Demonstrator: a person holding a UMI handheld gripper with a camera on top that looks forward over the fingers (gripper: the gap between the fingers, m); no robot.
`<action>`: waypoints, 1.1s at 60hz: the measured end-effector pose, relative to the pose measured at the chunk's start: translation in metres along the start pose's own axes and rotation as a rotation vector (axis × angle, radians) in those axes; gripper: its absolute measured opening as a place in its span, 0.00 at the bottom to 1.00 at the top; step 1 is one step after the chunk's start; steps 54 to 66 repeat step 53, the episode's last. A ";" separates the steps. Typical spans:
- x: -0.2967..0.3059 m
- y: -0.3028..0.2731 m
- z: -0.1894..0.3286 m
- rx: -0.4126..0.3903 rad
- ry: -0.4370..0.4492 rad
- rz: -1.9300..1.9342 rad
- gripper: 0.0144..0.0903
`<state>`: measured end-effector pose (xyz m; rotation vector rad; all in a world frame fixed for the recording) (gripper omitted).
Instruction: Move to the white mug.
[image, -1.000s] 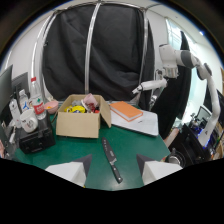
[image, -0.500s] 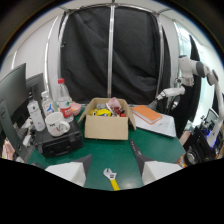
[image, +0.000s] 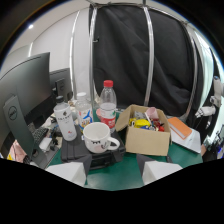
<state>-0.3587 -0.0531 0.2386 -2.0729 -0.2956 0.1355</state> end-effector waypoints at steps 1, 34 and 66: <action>-0.003 0.000 0.004 -0.002 -0.002 -0.004 0.94; -0.044 0.031 0.077 -0.074 -0.024 -0.058 0.94; -0.046 0.030 0.080 -0.071 -0.021 -0.046 0.94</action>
